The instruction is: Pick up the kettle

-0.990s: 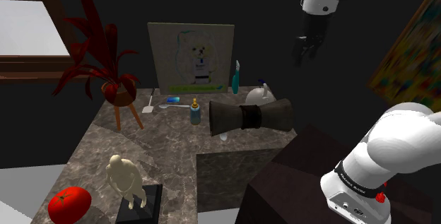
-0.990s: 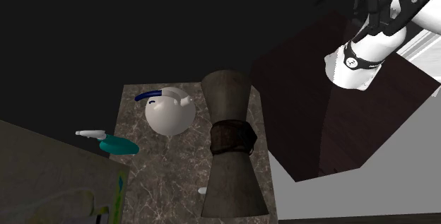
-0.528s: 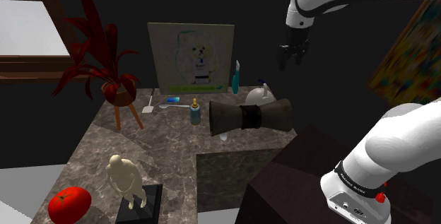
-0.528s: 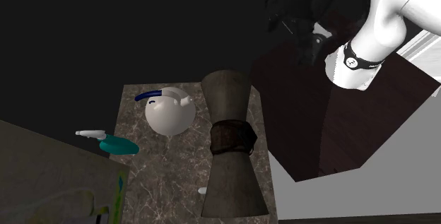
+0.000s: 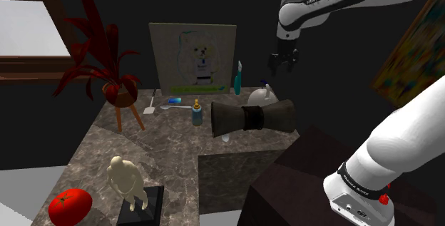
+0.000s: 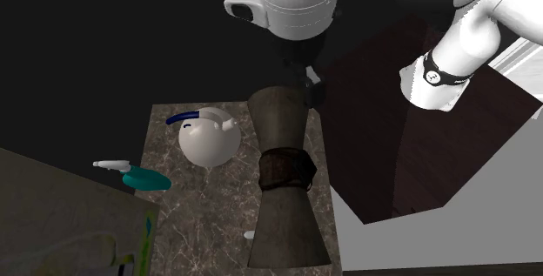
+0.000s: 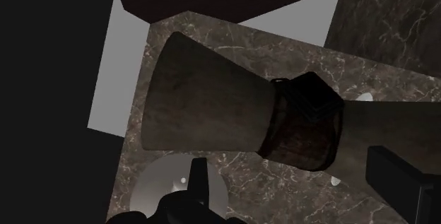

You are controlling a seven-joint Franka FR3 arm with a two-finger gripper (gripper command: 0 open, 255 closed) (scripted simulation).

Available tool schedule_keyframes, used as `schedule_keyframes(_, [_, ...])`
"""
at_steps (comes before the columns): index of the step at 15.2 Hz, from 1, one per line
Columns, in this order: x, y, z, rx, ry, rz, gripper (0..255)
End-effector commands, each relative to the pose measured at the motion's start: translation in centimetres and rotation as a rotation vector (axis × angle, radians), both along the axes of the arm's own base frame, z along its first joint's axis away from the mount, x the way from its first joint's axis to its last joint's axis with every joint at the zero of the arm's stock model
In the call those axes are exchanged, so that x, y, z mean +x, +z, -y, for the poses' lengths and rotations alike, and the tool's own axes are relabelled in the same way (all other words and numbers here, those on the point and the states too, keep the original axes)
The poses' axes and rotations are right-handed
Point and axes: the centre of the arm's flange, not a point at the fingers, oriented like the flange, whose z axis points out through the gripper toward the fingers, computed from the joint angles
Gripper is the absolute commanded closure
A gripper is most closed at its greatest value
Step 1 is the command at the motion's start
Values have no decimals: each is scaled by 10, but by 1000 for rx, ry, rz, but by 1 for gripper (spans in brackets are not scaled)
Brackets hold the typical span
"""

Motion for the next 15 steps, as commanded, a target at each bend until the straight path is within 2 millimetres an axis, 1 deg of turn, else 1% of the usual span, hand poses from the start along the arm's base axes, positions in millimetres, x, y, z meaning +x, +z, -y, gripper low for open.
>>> schedule_keyframes(1, [15, -19, 16, 7, -33, -6, 0])
schedule_keyframes(8, [62, -86, 70, 35, -145, -30, 0])
schedule_keyframes(15, [101, -155, 128, 62, -258, -54, 0])
